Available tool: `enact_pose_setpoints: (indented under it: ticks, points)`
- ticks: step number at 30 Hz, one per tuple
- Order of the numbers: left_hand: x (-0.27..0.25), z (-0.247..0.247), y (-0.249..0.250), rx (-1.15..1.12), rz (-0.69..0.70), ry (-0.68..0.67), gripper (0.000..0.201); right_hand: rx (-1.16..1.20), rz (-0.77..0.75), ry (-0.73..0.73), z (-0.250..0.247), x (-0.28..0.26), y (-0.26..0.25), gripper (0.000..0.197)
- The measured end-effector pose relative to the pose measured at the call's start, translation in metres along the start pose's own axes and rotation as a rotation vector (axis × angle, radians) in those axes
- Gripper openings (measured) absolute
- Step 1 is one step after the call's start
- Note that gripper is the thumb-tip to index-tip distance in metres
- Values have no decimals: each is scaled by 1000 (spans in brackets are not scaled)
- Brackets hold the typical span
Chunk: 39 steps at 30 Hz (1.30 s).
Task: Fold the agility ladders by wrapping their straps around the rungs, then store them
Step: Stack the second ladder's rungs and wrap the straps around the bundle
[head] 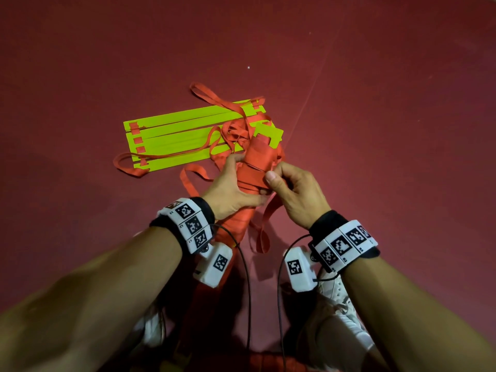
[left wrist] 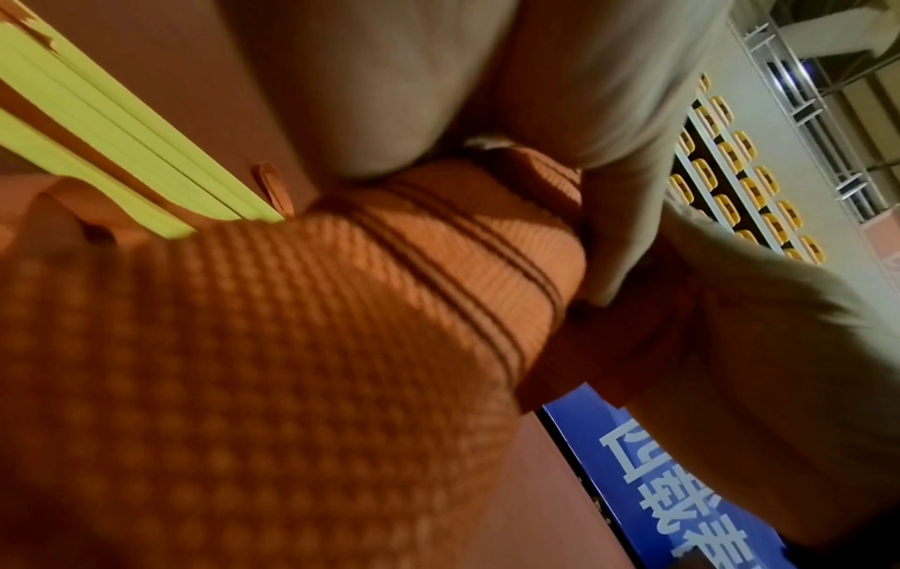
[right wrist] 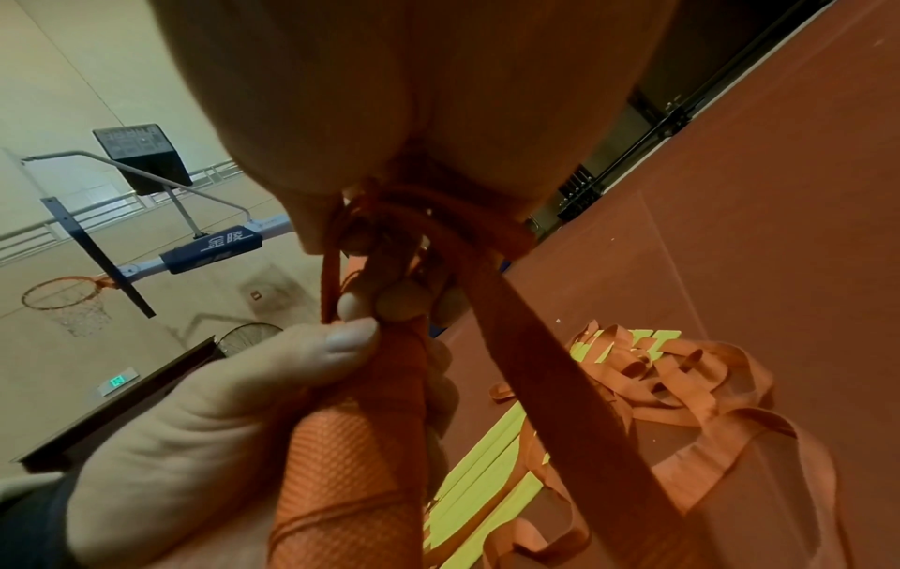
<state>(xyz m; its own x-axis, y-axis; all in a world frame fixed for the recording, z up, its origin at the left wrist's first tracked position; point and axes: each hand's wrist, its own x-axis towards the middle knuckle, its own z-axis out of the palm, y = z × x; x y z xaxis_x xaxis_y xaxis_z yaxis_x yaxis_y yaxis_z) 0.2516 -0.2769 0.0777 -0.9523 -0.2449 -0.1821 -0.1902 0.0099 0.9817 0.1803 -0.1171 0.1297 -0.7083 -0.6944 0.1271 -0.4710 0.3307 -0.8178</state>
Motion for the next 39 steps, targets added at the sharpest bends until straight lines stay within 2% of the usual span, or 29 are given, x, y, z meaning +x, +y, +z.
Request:
enact_pose_setpoints:
  ticks: [5,8,11,15,21,24,26,29,33,39]
  points:
    - [-3,2,5,140,-46,60,91,-2,25,56,2,1,3,29]
    - [-3,1,3,108,-66,52,88,-40,71,89,-1,-1,10,28]
    - [-1,-2,0,88,-60,91,81,-70,92,40,-7,-1,14,25]
    - [2,-4,-1,-2,-77,106,71,-129,112,-97,-9,-2,16,12]
    - [-1,-2,2,-232,-151,26,64,-171,170,-58,-6,-1,19,15]
    - [-4,3,5,-247,-133,-18,71,-217,147,-56,-1,-1,18,16]
    - [-5,4,7,-200,-108,-35,84,-228,127,-40,1,-1,16,16]
    - [-4,5,9,-69,-96,24,94,-215,137,-17,1,-1,15,21]
    - [-3,1,10,-66,-108,89,78,-200,221,13,-2,-2,17,33]
    - [1,-8,8,-13,-97,154,45,-231,186,-94,-3,-2,19,12]
